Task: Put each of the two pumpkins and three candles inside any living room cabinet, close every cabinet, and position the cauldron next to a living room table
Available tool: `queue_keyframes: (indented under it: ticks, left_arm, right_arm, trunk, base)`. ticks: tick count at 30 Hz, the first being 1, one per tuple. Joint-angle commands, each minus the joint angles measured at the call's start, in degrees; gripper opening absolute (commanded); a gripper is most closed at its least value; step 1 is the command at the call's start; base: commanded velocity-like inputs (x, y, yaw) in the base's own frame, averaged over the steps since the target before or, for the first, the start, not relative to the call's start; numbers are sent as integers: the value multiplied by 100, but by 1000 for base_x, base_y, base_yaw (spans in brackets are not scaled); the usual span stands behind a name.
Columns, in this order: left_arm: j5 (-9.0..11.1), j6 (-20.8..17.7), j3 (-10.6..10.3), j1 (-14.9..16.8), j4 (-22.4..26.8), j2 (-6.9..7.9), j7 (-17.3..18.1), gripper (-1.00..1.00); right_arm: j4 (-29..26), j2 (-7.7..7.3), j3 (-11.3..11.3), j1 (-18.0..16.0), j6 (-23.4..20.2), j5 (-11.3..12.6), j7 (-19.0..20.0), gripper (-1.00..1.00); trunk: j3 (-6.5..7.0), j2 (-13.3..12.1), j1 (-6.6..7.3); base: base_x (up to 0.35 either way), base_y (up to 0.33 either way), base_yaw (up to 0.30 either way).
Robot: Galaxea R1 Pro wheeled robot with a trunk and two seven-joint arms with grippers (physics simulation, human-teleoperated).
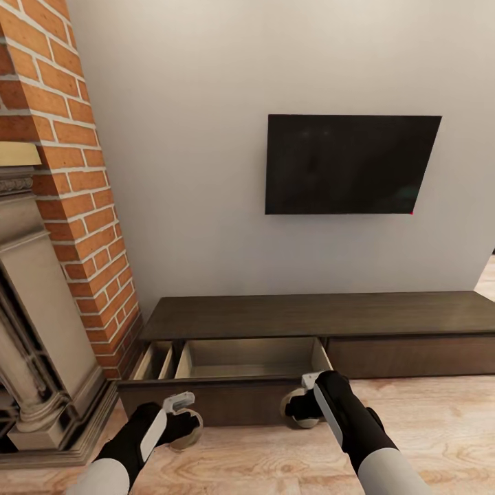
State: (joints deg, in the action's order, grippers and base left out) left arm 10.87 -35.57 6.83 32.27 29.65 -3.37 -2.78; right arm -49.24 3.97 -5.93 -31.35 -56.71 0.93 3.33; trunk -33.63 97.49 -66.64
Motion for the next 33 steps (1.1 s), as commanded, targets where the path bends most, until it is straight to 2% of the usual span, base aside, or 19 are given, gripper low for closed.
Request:
queue_keyframes:
  ticks: [1, 5, 6, 12, 14, 18, 22, 25, 30, 33]
  left_arm:
    - [26, -165, -32, -1, 128, -5, -25, -100]
    - [20, -936, -396, -1, 802, -6, -29, -100]
    - [20, -1092, -433, 1, 892, -6, -29, -100]
    - [33, -1734, -481, 43, 1024, -18, -33, -100]
    - [39, -2071, -488, 189, 1038, -76, -37, -100]
    - [46, -2207, -489, 728, 897, -122, -37, -100]
    - [47, -2233, -489, 1086, 528, -151, -32, -100]
    - [47, -2243, -489, 1317, 411, -187, -27, -100]
    - [47, -2261, -489, 1677, 305, -280, -20, -100]
    - [47, -2286, -489, 2107, -177, -410, -19, -100]
  right_arm:
    - [-6, -1, -4, -7, -80, 12, -1, -100]
    - [-7, -6, -3, -52, -327, 11, 0, -100]
    - [-2, -7, -1, -95, -329, 6, -1, -100]
    - [124, -10, 7, -502, -329, -12, -9, -100]
    - [456, -12, 14, -861, -329, -14, -10, -100]
    - [1185, -10, 20, -1446, -329, -9, -7, -100]
    - [1790, -10, 21, -1951, -329, 1, -1, -100]
    - [1967, -13, 26, -2133, -329, 2, 0, -100]
    - [2466, -17, 239, -2509, -329, 3, 1, -100]
    - [2893, -12, 358, -2763, -329, 4, 6, -100]
  trunk:
    - [-7, 3, 0]
    - [-7, 3, 0]
    - [-7, 3, 0]
    - [-7, 3, 0]
    - [-7, 3, 0]
    - [-7, 3, 0]
    - [-7, 3, 0]
    - [-7, 3, 0]
    - [-7, 3, 0]
    - [-7, 3, 0]
  base:
    - [0, 0, 0]
    - [0, 0, 0]
    - [0, 0, 0]
    - [0, 0, 0]
    - [0, 0, 0]
    - [0, 0, 0]
    - [0, 0, 0]
    - [0, 0, 0]
    - [0, 0, 0]
    - [0, 0, 0]
